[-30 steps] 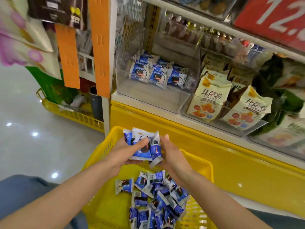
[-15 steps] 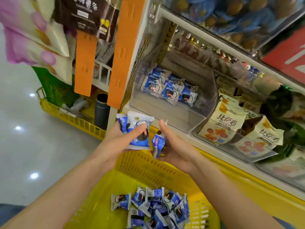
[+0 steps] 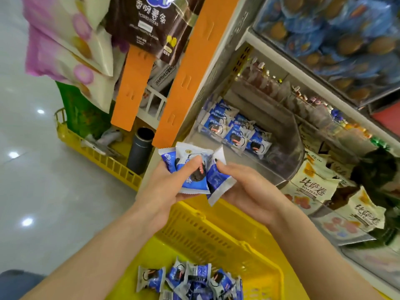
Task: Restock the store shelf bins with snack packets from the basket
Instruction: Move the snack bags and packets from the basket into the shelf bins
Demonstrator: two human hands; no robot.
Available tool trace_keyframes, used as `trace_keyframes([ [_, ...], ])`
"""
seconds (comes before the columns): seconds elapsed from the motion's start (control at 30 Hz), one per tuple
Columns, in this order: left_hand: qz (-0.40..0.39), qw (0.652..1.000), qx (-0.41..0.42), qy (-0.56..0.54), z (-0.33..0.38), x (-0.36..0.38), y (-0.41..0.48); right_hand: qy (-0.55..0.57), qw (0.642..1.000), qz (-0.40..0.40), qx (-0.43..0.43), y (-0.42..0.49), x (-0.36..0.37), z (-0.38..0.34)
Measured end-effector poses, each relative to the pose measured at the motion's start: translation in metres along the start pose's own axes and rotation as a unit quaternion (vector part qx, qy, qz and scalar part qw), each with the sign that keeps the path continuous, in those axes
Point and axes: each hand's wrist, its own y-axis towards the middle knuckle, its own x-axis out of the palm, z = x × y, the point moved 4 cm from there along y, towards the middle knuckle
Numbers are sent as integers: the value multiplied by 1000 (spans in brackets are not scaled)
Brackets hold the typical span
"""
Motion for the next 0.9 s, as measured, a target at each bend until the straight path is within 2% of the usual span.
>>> trace_keyframes([
  [0.1,-1,1000,-1,-11,3,4,0,-153,983,92,-47,-2,7,-1],
  [0.17,-9,999,-9,-33,3,8,-2,-267,945,154,-108,-3,13,-5],
  [0.23,-12,998,-16,-53,4,11,-4,-308,921,181,-154,-3,16,-7],
  [0.3,-10,997,-27,-69,4,13,-5,-278,939,181,-94,-1,11,-5],
  [0.37,-4,995,-51,-86,3,13,-4,-224,967,121,-34,-4,6,-5],
  [0.47,10,990,-89,-105,2,12,-5,-161,986,27,-19,-15,-1,-11],
  [0.53,6,991,-99,-91,0,14,-7,-161,987,17,-11,-22,-9,-13],
  [0.67,0,992,-102,-80,-3,22,-12,-281,959,26,16,-34,-20,-15],
  [0.77,14,992,-80,-100,2,20,-13,-267,962,60,-17,-39,-33,-27],
  [0.83,51,993,-48,-93,7,13,-12,-236,963,119,-47,-38,-50,-39],
  [0.9,66,995,-20,-73,14,9,-10,-255,940,212,-74,-30,-68,-53],
])
